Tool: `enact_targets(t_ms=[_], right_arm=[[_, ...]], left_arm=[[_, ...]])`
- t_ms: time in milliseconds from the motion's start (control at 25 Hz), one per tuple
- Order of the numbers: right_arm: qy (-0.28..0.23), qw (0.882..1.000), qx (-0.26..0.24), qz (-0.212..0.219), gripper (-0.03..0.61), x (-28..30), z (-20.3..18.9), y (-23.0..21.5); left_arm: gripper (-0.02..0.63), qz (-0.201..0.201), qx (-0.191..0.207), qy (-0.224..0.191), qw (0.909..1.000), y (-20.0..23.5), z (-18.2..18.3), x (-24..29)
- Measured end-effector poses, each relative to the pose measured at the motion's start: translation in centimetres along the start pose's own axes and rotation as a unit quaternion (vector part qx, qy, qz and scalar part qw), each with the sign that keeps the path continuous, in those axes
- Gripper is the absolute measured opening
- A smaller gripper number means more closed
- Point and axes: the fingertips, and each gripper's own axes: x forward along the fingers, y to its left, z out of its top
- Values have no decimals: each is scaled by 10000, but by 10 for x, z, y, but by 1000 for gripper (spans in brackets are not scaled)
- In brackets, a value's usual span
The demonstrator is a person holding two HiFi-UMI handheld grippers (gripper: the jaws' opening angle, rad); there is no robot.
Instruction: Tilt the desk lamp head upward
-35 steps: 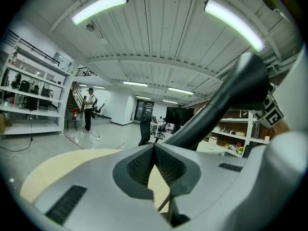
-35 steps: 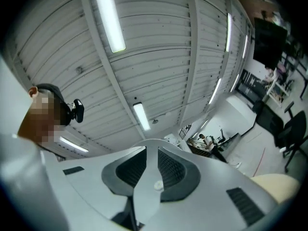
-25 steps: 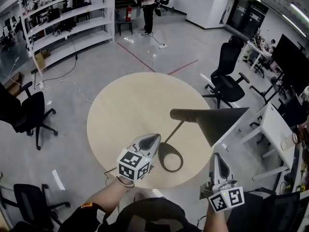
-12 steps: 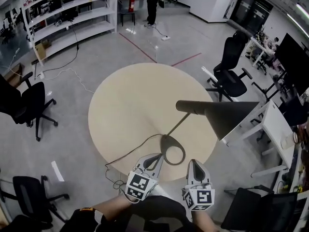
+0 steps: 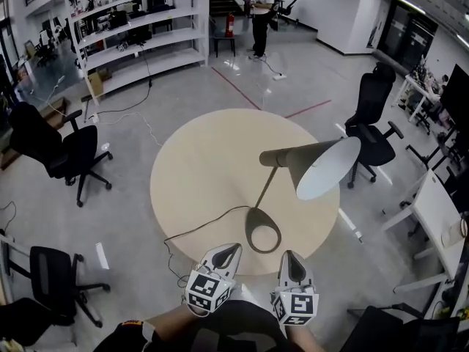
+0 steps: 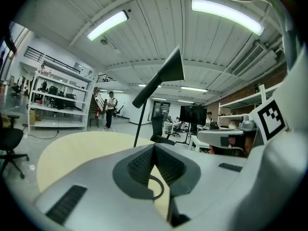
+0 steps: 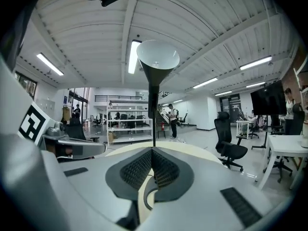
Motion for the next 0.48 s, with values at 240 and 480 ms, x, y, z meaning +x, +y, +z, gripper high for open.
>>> enact_targets(t_ms=[240, 480], right_arm=[[65, 9991, 39, 419, 15, -45, -19, -17], [60, 9924, 2, 1225, 15, -71, -36, -13]], left_arm=[[46, 433, -310, 47, 9986, -49, -26, -18], [46, 1118, -430, 177, 9926, -87, -52, -54]])
